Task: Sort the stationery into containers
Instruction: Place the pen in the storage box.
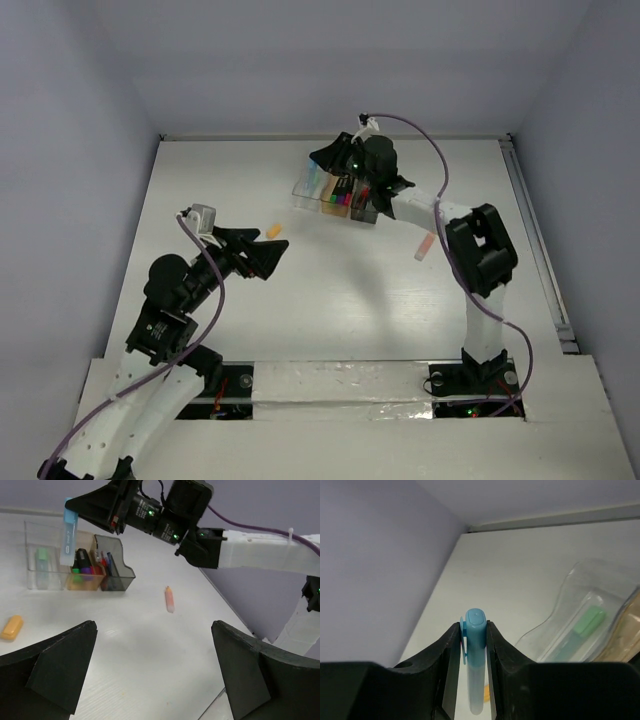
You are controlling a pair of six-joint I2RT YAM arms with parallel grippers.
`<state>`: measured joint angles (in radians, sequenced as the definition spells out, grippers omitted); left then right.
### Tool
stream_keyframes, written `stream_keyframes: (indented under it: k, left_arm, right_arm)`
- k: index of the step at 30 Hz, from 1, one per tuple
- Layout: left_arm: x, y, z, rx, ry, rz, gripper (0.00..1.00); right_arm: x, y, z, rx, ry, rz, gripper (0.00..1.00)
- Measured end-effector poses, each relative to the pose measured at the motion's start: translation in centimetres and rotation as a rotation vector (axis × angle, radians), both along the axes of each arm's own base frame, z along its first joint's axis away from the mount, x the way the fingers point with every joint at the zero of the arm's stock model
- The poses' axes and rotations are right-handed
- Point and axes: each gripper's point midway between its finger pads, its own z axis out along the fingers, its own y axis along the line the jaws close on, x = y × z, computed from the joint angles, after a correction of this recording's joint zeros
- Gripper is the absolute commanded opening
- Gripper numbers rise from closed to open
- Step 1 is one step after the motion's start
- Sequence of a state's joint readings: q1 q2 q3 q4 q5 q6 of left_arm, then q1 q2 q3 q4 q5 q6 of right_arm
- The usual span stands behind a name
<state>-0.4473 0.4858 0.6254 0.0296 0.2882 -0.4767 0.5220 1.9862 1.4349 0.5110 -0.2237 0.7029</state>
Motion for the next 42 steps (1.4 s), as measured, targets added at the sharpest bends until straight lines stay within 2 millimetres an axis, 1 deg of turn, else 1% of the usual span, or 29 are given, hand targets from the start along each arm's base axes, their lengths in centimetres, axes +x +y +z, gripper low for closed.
stream_keyframes:
  k: [2,5,8,10,12,13,14,17,20,22,23,25,27,28,29,30,31,32,33,34,35,36,37,38,40,41,42]
  left_arm:
    - [0.0,0.3,-0.3,0.026,-0.003,0.01,0.99]
    - [0.0,0.4,-1.1,0.057,0.009,0.01,0.99]
    - [-0.1,0.5,-1.3,0.072,0.007,0.01,0.99]
    - [-0.2,0.5,-1.3,0.077,0.003,0.01,0.99]
    - [-0.3,0.6,-1.3,0.079,-0.001,0.009,0.99]
    - [-0.3,0.6,-1.3,0.08,-0.003,0.01,0.99]
    - [-0.2,0.7,-1.3,0.08,-0.003,0.013,0.99]
    - [-0.2,0.7,-1.3,0.081,-0.003,0.013,0.99]
    - [-0.1,0.8,-1.3,0.08,-0.003,0.015,0.99]
    - [-0.1,0.8,-1.3,0.08,-0.002,0.019,0.99]
    - [-0.1,0.8,-1.3,0.08,-0.002,0.019,0.99]
    - [-0.1,0.8,-1.3,0.081,-0.002,0.019,0.99]
    - [-0.1,0.8,-1.3,0.081,-0.001,0.019,0.99]
    - [-0.1,0.8,-1.3,0.081,0.0,0.019,0.99]
    - [-0.1,0.8,-1.3,0.081,0.0,0.018,0.99]
    - [-0.1,0.8,-1.3,0.081,0.0,0.018,0.99]
    - [-0.2,0.9,-1.3,0.081,-0.001,0.018,0.99]
    - [-0.3,0.9,-1.3,0.08,-0.002,0.017,0.99]
    - [-0.4,0.9,-1.1,0.077,-0.007,0.017,0.99]
    - [-0.5,1.0,-1.0,0.075,-0.013,0.016,0.99]
    - [-0.6,1.0,-0.8,0.072,-0.019,0.014,0.99]
    - [-0.8,0.9,-0.7,0.069,-0.025,0.011,0.99]
    - [-1.0,0.9,-0.6,0.067,-0.029,0.006,0.99]
    - [-1.1,0.8,-0.5,0.066,-0.031,0.001,0.99]
    - [-1.3,0.7,-0.4,0.064,-0.035,-0.006,0.99]
    - [-1.4,0.6,-0.4,0.063,-0.037,-0.008,0.99]
    - [-1.4,0.6,-0.4,0.063,-0.038,-0.012,0.99]
  right_arm:
    - [2.3,0.1,-1.3,-0.024,0.01,-0.029,0.0]
    - [4.9,0.0,-3.3,-0.059,0.03,-0.067,0.0]
    - [6.4,-0.2,-5.5,-0.095,0.063,-0.095,0.0]
    - [6.9,-0.2,-6.6,-0.113,0.078,-0.107,0.0]
    - [7.2,-0.2,-7.2,-0.126,0.093,-0.111,0.16]
    - [7.4,0.0,-7.5,-0.132,0.102,-0.11,0.28]
    - [7.7,0.1,-7.4,-0.134,0.101,-0.109,0.47]
    - [7.8,0.2,-7.4,-0.144,0.111,-0.108,0.65]
    - [7.8,0.0,-7.6,-0.173,0.12,-0.108,0.7]
    - [7.8,-0.2,-7.7,-0.197,0.125,-0.113,0.71]
    - [7.7,-0.6,-7.8,-0.214,0.134,-0.119,0.7]
    - [7.3,-1.4,-7.5,-0.239,0.137,-0.133,0.64]
    - [5.8,-3.3,-7.1,-0.292,0.147,-0.159,0.48]
    - [4.8,-4.4,-6.7,-0.317,0.154,-0.178,0.41]
    - [3.6,-5.9,-6.5,-0.352,0.163,-0.206,0.29]
    - [2.1,-7.7,-5.9,-0.393,0.17,-0.242,0.23]
    - [0.9,-9.3,-5.2,-0.416,0.175,-0.278,0.2]
    - [-0.5,-11.3,-4.3,-0.444,0.175,-0.325,0.19]
    - [-1.8,-13.3,-3.9,-0.469,0.188,-0.367,0.22]
    - [-3.0,-15.3,-3.8,-0.49,0.206,-0.409,0.29]
    - [-4.0,-17.6,-3.9,-0.51,0.227,-0.454,0.45]
    - [-5.0,-19.9,-4.4,-0.535,0.259,-0.5,0.52]
    - [-5.8,-21.7,-5.2,-0.564,0.29,-0.533,0.58]
    - [-6.7,-23.9,-6.6,-0.599,0.337,-0.576,0.67]
    - [-8.6,-26.9,-9.6,-0.682,0.444,-0.627,0.72]
    - [-9.6,-27.9,-11.2,-0.722,0.498,-0.635,0.73]
    - [-10.3,-28.4,-12.3,-0.754,0.537,-0.634,0.73]
